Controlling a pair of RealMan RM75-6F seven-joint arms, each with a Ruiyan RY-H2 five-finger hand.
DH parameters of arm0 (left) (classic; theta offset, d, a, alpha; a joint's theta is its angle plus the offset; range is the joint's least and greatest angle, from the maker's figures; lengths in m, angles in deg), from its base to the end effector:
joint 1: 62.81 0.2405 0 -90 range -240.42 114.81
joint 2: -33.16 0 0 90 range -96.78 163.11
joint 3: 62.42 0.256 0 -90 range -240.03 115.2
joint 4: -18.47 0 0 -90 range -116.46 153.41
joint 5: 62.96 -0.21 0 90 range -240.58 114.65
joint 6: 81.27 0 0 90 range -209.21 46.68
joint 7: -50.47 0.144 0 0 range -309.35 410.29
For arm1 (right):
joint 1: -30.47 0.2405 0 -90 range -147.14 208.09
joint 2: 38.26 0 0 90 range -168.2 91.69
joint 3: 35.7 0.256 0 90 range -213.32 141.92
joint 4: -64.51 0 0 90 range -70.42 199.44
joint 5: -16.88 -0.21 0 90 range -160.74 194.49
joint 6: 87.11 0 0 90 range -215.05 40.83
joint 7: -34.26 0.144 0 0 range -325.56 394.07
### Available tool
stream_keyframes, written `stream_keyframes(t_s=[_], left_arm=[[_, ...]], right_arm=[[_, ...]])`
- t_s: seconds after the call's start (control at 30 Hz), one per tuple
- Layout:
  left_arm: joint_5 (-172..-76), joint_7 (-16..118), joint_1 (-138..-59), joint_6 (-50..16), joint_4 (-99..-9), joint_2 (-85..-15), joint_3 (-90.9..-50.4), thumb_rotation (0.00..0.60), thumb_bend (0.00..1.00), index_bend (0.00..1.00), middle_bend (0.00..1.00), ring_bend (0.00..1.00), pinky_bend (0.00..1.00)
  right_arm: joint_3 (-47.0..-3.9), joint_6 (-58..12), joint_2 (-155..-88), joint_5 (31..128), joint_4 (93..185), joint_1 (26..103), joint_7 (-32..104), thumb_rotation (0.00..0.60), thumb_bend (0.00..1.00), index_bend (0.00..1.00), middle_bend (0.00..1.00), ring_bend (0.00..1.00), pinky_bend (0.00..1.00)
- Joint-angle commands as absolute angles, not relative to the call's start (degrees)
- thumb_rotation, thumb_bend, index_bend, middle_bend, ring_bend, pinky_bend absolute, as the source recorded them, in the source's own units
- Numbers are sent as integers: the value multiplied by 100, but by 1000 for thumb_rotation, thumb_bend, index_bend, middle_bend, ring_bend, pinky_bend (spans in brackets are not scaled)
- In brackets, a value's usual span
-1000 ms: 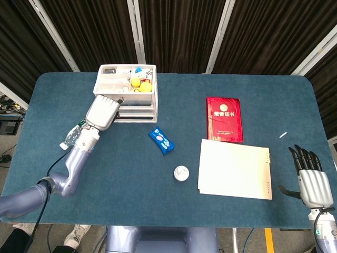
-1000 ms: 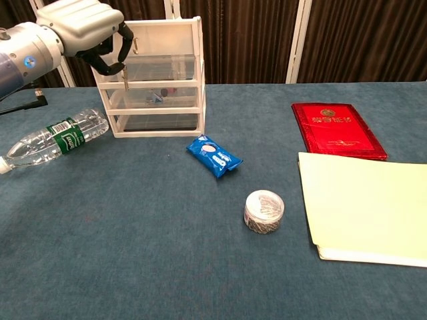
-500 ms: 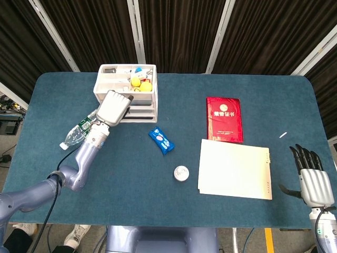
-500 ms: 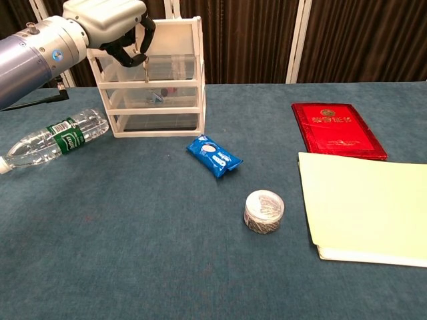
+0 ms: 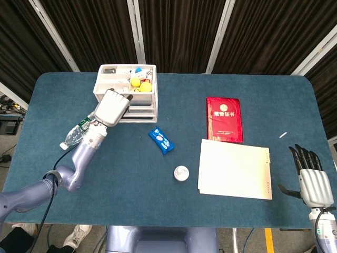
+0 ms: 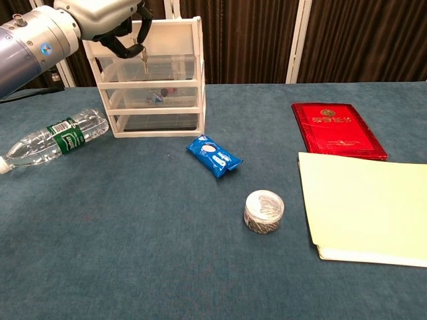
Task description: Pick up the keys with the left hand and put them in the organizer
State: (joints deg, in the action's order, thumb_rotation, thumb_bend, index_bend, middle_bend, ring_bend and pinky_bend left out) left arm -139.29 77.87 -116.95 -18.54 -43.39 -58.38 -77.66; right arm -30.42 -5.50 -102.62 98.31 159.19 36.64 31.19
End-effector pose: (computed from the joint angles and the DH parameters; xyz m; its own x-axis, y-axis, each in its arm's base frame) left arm -0.0927 0.4359 0.0411 0.6702 -0.3351 0.6622 0.5426 -0.3876 -0.7452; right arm -0.3080 -0.1959 0.1557 0.3911 -0.0186 0.9202 -0.9193 0.0393 0.3915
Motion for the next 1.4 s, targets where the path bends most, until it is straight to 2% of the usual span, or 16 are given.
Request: stream_keyframes(t_s=[0.03,0.5,0.9,1.4], left_arm=[[-13950,7770,-11689,-1829,-4291,-5840,-7749,600,420,608,1000,865,730],[-14396,7145,-11750,-1565,-3580,-6075,-7553,600,422,592,1000,865,729],[-15014,6249,-11849,-1229,-2622,-6269,-7235,600,423,582,1000,864,728],[-15179,5687,-11866,-1095,-1866,-6494,-7087,600,424,571,1000,864,727]], right_arm=[[-3041,-540,-10262,9833,15922,3660,3120,600,15,0,0,0,0],[-3032,-550,-10259,9806,15922,3662,3127,600,15,0,0,0,0],[-3016,-540,-10268,9778,15923,3661,3102,600,15,0,0,0,0],[-3002,-512,-10291,9775,15905,3659,3076,600,15,0,0,0,0]])
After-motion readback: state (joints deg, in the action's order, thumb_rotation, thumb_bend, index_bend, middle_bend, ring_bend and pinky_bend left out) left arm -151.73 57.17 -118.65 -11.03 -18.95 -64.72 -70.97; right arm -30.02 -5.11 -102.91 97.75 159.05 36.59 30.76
